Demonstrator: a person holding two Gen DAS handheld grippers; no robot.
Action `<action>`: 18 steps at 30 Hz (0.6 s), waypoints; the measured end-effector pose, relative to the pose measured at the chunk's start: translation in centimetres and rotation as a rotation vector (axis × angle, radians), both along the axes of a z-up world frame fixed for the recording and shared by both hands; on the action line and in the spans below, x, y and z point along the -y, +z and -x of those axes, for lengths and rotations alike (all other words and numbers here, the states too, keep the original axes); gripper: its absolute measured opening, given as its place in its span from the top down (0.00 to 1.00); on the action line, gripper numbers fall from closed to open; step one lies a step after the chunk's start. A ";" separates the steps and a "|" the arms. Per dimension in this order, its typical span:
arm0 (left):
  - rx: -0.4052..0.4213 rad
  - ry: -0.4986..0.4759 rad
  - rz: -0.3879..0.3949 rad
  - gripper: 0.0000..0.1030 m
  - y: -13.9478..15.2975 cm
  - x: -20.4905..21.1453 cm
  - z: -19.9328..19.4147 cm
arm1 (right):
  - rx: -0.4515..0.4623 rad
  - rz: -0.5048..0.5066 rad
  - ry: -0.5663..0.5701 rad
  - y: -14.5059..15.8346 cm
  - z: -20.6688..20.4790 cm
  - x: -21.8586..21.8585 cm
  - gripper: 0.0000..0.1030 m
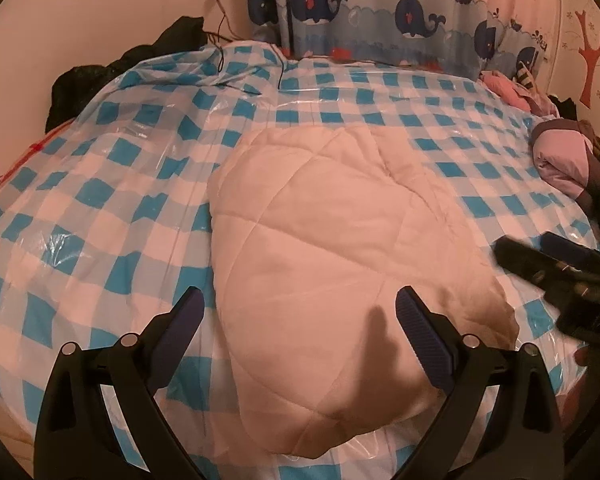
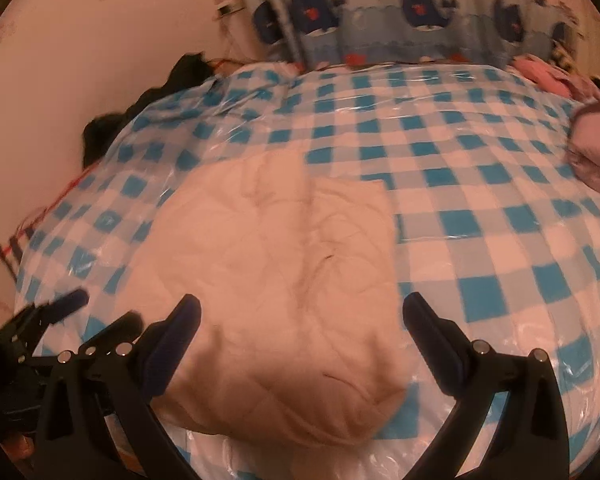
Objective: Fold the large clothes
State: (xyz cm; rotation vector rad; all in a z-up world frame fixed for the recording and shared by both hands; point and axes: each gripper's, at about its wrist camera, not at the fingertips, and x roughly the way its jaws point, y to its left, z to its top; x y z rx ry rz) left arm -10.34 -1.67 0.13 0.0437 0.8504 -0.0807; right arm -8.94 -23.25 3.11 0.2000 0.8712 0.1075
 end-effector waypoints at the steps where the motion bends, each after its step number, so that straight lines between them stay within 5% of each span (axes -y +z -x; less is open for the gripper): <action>1: -0.008 0.007 0.008 0.10 -0.1 -0.3 -0.1 | -0.006 -0.002 -0.009 0.0 0.0 0.2 0.05; 5: -0.028 0.018 0.053 0.10 -0.1 -1.2 -0.2 | -0.103 0.009 -0.040 -0.8 -0.5 0.6 0.05; 18: -0.023 0.019 0.070 0.10 0.0 -1.4 0.3 | -0.113 0.047 0.009 -1.0 -0.1 -1.6 0.05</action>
